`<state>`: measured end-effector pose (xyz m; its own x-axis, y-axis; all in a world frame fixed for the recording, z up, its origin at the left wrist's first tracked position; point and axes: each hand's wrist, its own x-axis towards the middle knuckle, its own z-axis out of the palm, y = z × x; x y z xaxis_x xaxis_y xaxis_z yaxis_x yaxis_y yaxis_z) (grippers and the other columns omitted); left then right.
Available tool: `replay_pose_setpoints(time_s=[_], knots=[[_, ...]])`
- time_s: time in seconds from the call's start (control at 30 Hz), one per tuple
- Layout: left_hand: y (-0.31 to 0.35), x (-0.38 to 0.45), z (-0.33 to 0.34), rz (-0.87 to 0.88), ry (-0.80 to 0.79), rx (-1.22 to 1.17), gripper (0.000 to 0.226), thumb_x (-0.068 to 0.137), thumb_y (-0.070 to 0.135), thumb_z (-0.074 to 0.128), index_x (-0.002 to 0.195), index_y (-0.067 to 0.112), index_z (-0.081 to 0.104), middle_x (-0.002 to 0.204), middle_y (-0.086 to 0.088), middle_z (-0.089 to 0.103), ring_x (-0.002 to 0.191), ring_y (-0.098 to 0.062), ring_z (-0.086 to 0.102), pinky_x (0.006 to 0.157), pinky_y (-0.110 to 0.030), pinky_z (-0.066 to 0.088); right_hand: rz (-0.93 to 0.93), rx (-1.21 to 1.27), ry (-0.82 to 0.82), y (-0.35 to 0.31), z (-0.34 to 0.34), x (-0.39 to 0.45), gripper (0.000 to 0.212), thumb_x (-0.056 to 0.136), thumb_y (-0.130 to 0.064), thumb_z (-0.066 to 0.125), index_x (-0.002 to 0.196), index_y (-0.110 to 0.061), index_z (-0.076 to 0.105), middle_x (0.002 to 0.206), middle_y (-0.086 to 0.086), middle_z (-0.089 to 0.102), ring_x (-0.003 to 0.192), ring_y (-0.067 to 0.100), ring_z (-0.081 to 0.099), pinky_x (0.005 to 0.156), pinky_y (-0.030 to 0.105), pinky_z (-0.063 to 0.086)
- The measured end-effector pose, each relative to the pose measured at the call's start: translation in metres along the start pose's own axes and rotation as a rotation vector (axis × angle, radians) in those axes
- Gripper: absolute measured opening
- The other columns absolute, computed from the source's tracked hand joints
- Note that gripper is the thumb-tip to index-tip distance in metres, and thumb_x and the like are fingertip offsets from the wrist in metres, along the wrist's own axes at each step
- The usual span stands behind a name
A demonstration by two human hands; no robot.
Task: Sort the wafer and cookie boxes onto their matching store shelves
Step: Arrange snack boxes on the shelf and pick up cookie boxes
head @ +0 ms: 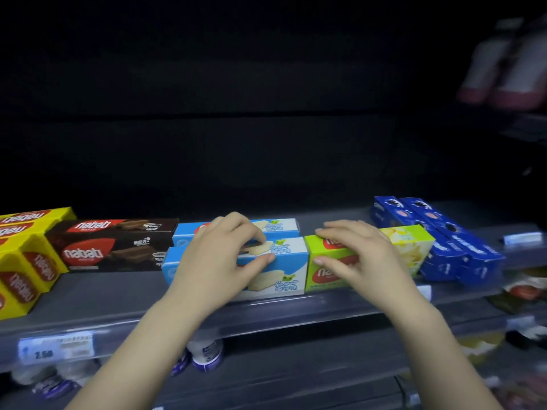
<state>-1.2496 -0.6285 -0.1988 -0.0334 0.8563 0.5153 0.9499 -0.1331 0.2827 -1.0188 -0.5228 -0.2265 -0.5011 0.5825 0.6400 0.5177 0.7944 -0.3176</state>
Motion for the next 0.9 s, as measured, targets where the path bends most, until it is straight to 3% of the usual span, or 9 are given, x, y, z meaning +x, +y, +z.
replay_pose_setpoints(time_s=[0.1,0.3,0.57,0.9], knots=[[0.014,0.009,0.009,-0.011,-0.054,-0.049,0.052,0.075,0.067,0.044,0.107,0.03,0.063,0.105,0.016,0.056,0.098,-0.009,0.054,0.082,-0.029,0.048,0.017,-0.064,0.068,0.002,-0.003,-0.005,0.041,0.079,-0.058,0.059,0.105,-0.028,0.071,0.111,-0.012,0.068,0.106,0.005,0.058,0.107,0.039,0.037],[0.018,0.002,0.023,0.041,0.002,0.021,0.04,0.082,0.054,0.047,0.097,0.023,0.068,0.095,0.009,0.064,0.089,-0.018,0.062,0.074,-0.032,0.051,0.09,-0.012,0.047,-0.001,0.002,-0.006,0.034,0.081,-0.052,0.061,0.103,-0.026,0.07,0.11,-0.013,0.066,0.105,0.011,0.059,0.095,0.03,0.039],[0.014,0.004,0.033,0.093,0.087,0.087,0.039,0.083,0.048,0.05,0.099,0.02,0.071,0.1,0.006,0.067,0.091,-0.021,0.064,0.084,-0.028,0.037,0.172,0.005,0.047,-0.003,0.002,-0.006,0.031,0.081,-0.048,0.068,0.103,-0.026,0.071,0.113,-0.012,0.066,0.108,0.011,0.059,0.097,0.035,0.04],[0.03,0.006,0.024,0.045,0.062,0.053,0.036,0.082,0.047,0.057,0.106,0.022,0.066,0.107,0.008,0.065,0.098,-0.019,0.061,0.079,-0.033,0.051,0.103,-0.014,-0.064,-0.002,-0.014,-0.013,0.039,0.085,-0.047,0.057,0.117,-0.025,0.068,0.126,-0.009,0.062,0.119,0.013,0.055,0.1,0.037,0.044]])
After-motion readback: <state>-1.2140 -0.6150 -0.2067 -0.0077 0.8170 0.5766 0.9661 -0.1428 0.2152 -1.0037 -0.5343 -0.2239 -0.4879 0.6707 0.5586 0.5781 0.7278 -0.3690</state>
